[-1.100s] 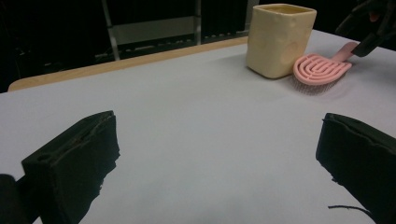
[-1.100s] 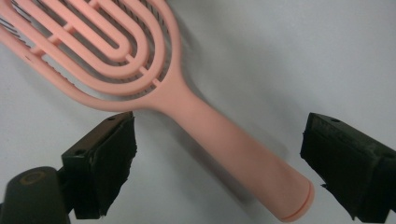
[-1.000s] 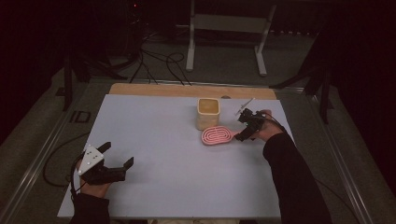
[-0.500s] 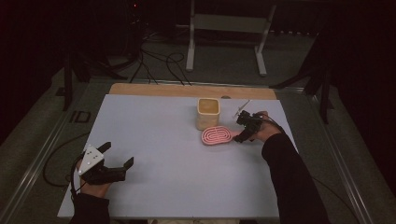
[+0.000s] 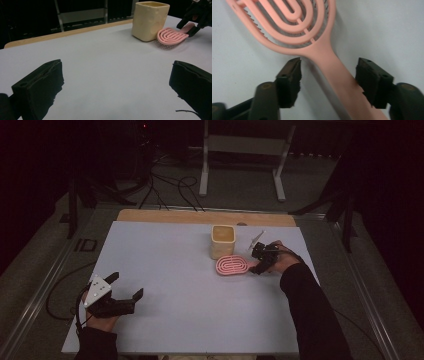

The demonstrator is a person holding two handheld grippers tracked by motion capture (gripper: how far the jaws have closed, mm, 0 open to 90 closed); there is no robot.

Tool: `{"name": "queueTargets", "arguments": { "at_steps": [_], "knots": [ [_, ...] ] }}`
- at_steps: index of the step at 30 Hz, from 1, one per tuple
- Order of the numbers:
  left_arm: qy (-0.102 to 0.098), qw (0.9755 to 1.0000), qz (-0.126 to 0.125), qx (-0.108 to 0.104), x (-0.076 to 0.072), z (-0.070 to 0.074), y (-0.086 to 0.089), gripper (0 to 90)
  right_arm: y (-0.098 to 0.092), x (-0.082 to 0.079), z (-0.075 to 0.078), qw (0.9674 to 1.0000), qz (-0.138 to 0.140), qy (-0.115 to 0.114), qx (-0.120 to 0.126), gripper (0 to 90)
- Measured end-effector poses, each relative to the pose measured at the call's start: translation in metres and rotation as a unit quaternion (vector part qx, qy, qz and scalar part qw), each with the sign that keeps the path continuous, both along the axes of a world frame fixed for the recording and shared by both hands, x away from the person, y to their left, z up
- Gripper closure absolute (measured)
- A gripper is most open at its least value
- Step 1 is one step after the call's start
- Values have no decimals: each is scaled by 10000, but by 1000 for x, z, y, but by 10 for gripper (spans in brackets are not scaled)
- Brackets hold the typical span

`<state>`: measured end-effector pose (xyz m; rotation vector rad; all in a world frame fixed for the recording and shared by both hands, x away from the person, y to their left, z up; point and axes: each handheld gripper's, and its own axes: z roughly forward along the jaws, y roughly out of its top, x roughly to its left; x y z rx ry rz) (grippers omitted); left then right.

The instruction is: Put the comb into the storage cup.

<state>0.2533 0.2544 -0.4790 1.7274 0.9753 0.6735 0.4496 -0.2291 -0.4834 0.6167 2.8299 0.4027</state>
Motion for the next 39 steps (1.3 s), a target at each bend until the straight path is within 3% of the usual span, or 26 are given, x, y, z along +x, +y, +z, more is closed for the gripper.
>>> {"name": "queueTargets", "arguments": {
  "at_steps": [5, 21, 23, 30, 33, 34, 39],
  "knots": [
    [0, 10000, 8, 3, 0, 0, 0, 0, 3, -3, -1, 9998, 165, -85, -85, 502],
    [8, 10000, 1, 1, 0, 0, -1, 0, 14, -10, -7, 9969, 661, -142, -408, 614],
    [11, 10000, 3, 10, 0, 0, -1, 0, 21, -12, -5, 9943, 821, -176, -662, 632],
    [-18, 10000, 15, -9, -1, 1, 1, 0, 40, -15, -6, 9912, 1077, -237, -732, 655],
    [-5, 10000, 20, -16, -1, 1, 2, 0, 41, -16, -6, 9907, 1088, -234, -787, 670],
    [-4, 10000, 24, -11, -1, 0, 1, 0, 40, -16, -5, 9891, 1173, -229, -859, 676],
    [-8, 10000, 20, 3, -1, 0, 1, 0, 39, -22, -5, 9890, 1205, -203, -828, 696]
  ]
}}
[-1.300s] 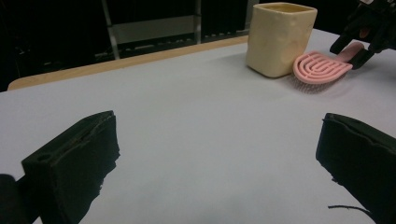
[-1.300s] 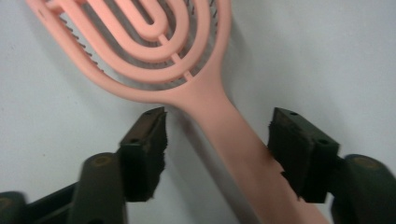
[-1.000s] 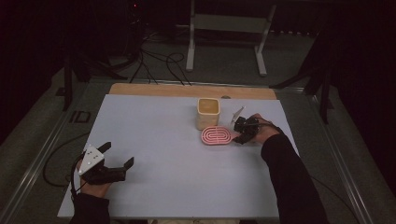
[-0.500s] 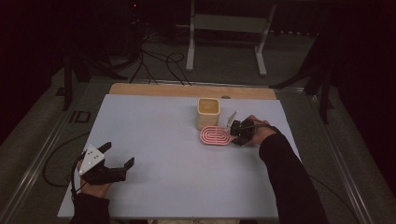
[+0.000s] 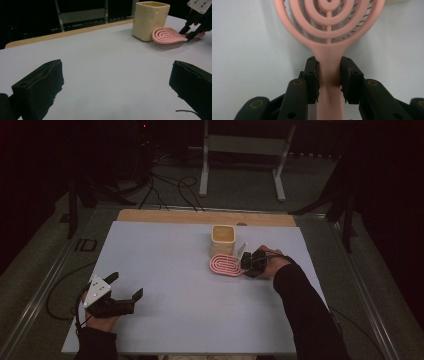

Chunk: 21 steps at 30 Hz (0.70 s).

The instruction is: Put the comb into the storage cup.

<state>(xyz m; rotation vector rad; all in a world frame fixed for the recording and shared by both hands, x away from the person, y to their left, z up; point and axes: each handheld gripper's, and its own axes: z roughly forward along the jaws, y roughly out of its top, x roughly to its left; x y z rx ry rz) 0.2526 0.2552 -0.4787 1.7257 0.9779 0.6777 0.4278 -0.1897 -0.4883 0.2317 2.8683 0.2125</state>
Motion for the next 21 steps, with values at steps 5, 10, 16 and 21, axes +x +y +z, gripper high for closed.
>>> {"name": "queueTargets", "arguments": {
  "at_steps": [5, 10, 16, 21],
  "knots": [
    [1, 10000, 6, -3, 0, 0, 0, 0, -2, -5, 0, 9998, -24, 30, 199, 701],
    [8, 10000, 3, 6, 0, 0, 0, 0, -5, -11, 3, 9990, -88, 80, 425, 703],
    [-1, 10000, 11, -15, 0, 0, 0, 0, -6, -19, 5, 9974, -47, 89, 707, 705],
    [4, 10000, 2, 8, 0, 0, 0, 0, -8, -26, 11, 9951, -83, 48, 986, 705]
  ]
}}
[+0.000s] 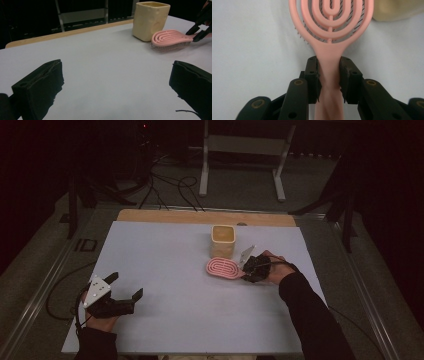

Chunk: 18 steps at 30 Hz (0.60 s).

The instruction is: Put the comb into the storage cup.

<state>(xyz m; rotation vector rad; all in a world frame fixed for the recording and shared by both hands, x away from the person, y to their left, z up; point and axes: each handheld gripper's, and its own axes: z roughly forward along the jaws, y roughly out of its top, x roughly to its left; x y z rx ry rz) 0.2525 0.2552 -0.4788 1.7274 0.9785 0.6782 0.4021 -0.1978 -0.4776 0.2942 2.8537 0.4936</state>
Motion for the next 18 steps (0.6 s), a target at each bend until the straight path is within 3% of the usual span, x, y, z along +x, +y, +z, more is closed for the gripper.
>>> {"name": "queueTargets", "arguments": {
  "at_steps": [3, 8, 18],
  "knots": [
    [-1, 10000, 1, 0, 0, 0, 0, 0, -1, -2, 2, 10000, -1, -29, 56, 705],
    [7, 10000, 4, -8, 0, 0, 0, 0, -5, -8, 11, 9987, -73, -68, 500, 705],
    [31, 10000, 0, -2, 1, -1, -1, 0, -5, -18, 20, 9948, -72, -256, 987, 705]
  ]
}}
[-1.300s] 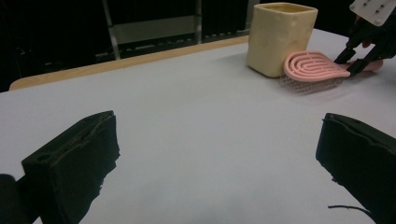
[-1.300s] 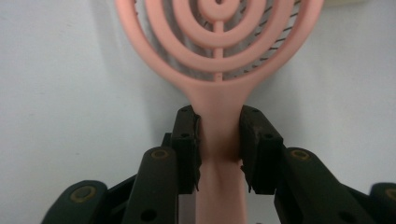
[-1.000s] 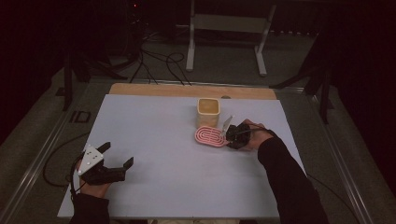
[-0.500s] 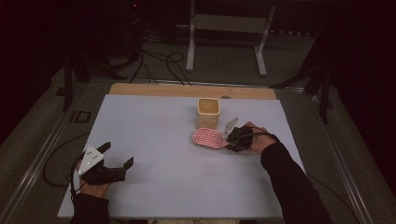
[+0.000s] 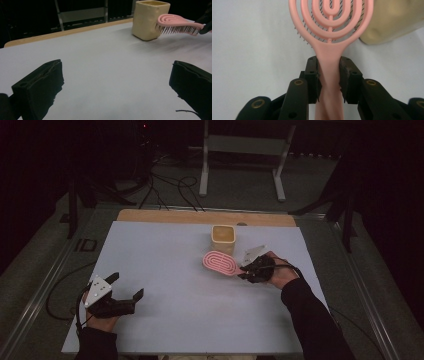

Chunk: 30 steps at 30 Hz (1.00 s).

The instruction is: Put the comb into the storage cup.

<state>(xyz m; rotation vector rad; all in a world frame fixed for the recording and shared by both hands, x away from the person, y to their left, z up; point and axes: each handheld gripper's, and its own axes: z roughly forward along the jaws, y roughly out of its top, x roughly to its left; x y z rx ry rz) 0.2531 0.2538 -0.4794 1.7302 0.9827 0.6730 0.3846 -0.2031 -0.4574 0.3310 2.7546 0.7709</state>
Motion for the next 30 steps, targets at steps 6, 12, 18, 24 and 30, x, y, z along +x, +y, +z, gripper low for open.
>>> {"name": "queueTargets", "arguments": {
  "at_steps": [6, 12, 18, 24, 30],
  "knots": [
    [7, 10000, 17, 10, 0, 0, 0, 0, 0, -4, 6, 9995, -113, -50, 278, 705],
    [13, 10000, 24, 20, 0, 0, 0, 0, -3, -6, 12, 9978, -214, -60, 628, 705],
    [27, 10000, 28, 30, 0, 0, 0, 0, -4, -11, 15, 9970, -236, -183, 714, 705],
    [57, 10000, 40, 50, 1, -1, -1, 0, -7, -18, 19, 9945, -374, -347, 915, 705],
    [84, 9999, 22, 72, 1, -1, -3, 0, -8, -27, 17, 9908, -533, -465, 1156, 705]
  ]
}}
